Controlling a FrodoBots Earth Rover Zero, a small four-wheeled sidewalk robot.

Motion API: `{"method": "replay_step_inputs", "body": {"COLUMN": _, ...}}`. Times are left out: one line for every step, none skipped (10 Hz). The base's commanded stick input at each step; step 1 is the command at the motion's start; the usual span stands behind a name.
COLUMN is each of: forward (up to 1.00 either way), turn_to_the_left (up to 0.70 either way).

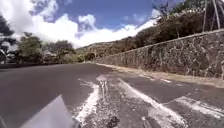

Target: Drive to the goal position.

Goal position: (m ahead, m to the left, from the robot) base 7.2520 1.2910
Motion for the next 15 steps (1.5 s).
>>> {"method": "replay_step_inputs", "body": {"forward": 0.45, "turn_to_the_left": 0.00}}
{"method": "replay_step_inputs", "body": {"forward": 0.45, "turn_to_the_left": 0.00}}
{"method": "replay_step_inputs", "body": {"forward": 0.45, "turn_to_the_left": 0.22}}
{"method": "replay_step_inputs", "body": {"forward": 0.45, "turn_to_the_left": 0.24}}
{"method": "replay_step_inputs", "body": {"forward": 0.45, "turn_to_the_left": 0.26}}
{"method": "replay_step_inputs", "body": {"forward": 0.45, "turn_to_the_left": 0.27}}
{"method": "replay_step_inputs", "body": {"forward": 0.45, "turn_to_the_left": 0.27}}
{"method": "replay_step_inputs", "body": {"forward": 0.45, "turn_to_the_left": 0.27}}
{"method": "replay_step_inputs", "body": {"forward": 0.45, "turn_to_the_left": 0.27}}
{"method": "replay_step_inputs", "body": {"forward": 0.45, "turn_to_the_left": 0.27}}
{"method": "replay_step_inputs", "body": {"forward": 0.45, "turn_to_the_left": 0.00}}
{"method": "replay_step_inputs", "body": {"forward": 0.45, "turn_to_the_left": 0.00}}
{"method": "replay_step_inputs", "body": {"forward": 0.45, "turn_to_the_left": 0.00}}
{"method": "replay_step_inputs", "body": {"forward": 0.45, "turn_to_the_left": 0.00}}
{"method": "replay_step_inputs", "body": {"forward": 0.45, "turn_to_the_left": 0.00}}
